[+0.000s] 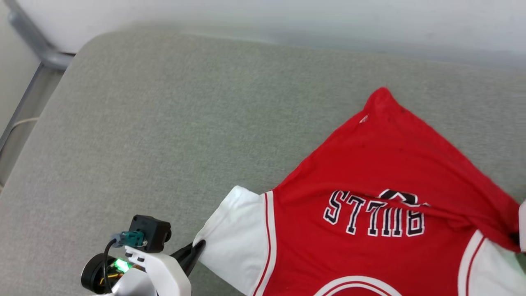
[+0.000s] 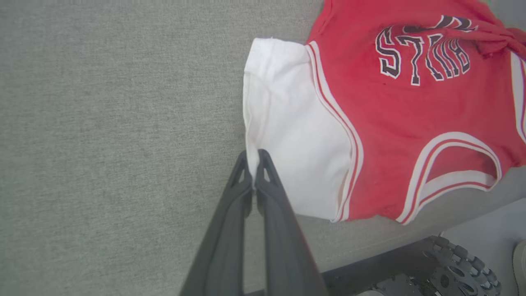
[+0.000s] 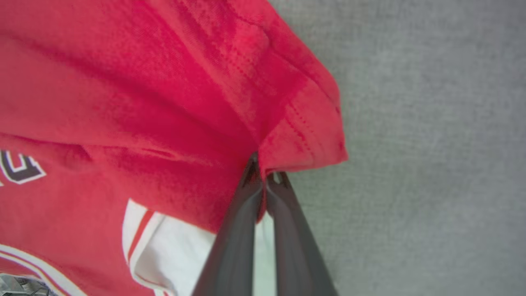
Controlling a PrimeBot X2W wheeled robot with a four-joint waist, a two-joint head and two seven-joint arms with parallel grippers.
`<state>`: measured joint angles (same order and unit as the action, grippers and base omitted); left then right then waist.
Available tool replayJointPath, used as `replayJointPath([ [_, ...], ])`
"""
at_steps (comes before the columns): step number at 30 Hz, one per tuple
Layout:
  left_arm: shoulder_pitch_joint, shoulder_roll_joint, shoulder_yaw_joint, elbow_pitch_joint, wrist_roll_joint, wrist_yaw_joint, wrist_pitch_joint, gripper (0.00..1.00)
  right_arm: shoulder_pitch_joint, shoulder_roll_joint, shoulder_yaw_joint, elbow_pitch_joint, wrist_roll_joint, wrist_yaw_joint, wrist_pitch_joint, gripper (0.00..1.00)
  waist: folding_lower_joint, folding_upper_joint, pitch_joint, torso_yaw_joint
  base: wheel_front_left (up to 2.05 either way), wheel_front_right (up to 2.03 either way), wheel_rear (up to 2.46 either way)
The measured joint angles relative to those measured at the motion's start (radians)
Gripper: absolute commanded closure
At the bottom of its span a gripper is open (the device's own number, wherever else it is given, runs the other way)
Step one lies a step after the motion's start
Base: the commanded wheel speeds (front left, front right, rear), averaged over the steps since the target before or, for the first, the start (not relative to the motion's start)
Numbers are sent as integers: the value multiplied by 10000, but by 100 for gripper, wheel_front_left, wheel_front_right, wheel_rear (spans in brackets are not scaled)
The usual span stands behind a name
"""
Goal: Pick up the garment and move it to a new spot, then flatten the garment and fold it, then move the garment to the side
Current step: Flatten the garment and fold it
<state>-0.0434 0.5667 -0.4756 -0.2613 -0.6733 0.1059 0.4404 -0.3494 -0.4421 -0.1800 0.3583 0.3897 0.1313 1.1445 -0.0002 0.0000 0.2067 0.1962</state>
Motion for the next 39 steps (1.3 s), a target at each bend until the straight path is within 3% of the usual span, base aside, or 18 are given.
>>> replayJointPath([
  [11,407,-128,-17,102,-38,190,-345,100,2668,399,-656,-1206,529,0,92,100,0,0,-829,-729,0,0,0],
  [19,517,-211,-86,119,-31,234,-445,100,3157,690,-696,-1551,510,-2,123,100,0,0,-975,-868,0,0,0],
  [20,518,-213,-92,111,-29,232,-447,100,3158,679,-625,-1620,512,-2,102,65,0,0,-974,-882,0,0,0],
  [21,517,-211,-96,96,-29,232,-449,100,3150,652,-593,-1680,531,0,88,0,0,0,-963,-892,0,0,0],
  [32,304,-155,-155,-303,107,215,-458,100,2023,-372,-171,-4004,1544,-2,1296,0,3,0,-552,-739,0,0,0],
  [39,-42,-211,-313,-621,278,161,-403,100,285,81,345,-4861,1258,-2,2190,0,3,0,-36,-331,0,0,0],
])
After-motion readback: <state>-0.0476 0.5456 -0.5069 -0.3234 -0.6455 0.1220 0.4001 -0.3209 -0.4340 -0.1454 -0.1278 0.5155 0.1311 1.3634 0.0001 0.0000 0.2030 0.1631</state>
